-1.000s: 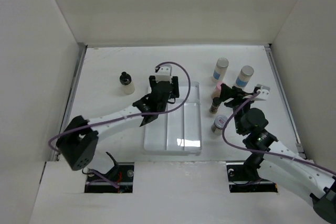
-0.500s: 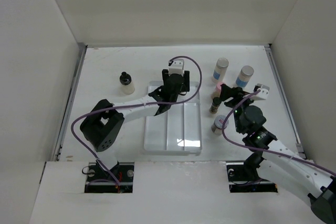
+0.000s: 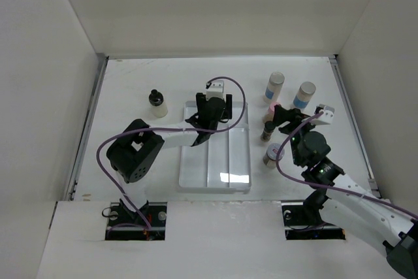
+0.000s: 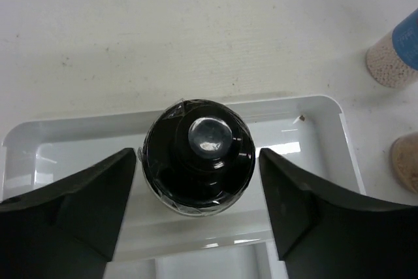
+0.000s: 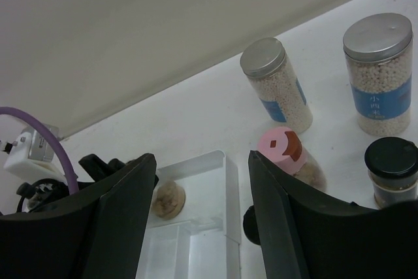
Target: Organize the condiment bottles
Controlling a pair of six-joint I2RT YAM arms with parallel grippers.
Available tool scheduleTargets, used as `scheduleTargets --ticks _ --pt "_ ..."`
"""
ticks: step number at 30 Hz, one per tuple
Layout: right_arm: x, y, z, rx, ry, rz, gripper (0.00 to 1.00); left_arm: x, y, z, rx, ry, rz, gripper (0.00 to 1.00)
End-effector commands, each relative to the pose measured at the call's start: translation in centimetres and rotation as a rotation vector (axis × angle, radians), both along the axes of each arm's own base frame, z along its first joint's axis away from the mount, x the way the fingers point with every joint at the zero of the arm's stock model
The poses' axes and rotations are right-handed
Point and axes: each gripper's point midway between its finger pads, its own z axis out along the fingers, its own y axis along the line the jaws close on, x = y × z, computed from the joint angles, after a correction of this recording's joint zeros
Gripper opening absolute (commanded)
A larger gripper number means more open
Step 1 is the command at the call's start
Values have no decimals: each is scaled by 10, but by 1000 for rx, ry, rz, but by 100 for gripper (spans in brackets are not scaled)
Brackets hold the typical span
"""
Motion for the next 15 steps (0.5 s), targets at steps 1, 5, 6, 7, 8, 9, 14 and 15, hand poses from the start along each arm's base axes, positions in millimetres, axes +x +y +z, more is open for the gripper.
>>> scheduleTargets --ticks 1,5,6,7,8,9,14,15 --pt "0 2 5 19 -15 8 66 4 5 19 -42 -61 34 78" --pt "-1 1 6 19 -18 11 67 -6 12 54 -86 -116 41 93" --pt "-1 1 7 22 -22 11 67 -10 15 68 -105 -137 43 94" --pt "0 2 6 20 -19 11 67 -13 20 81 -124 -155 45 94" --pt "0 2 5 15 -14 11 67 -17 25 95 -142 -175 48 94" --pt "1 2 5 13 -13 11 67 -20 34 108 -159 -192 57 94" --pt "2 4 4 4 -8 14 68 -26 108 116 -145 -164 197 93" --pt "2 6 5 1 -7 21 68 -28 125 110 -139 -144 239 93"
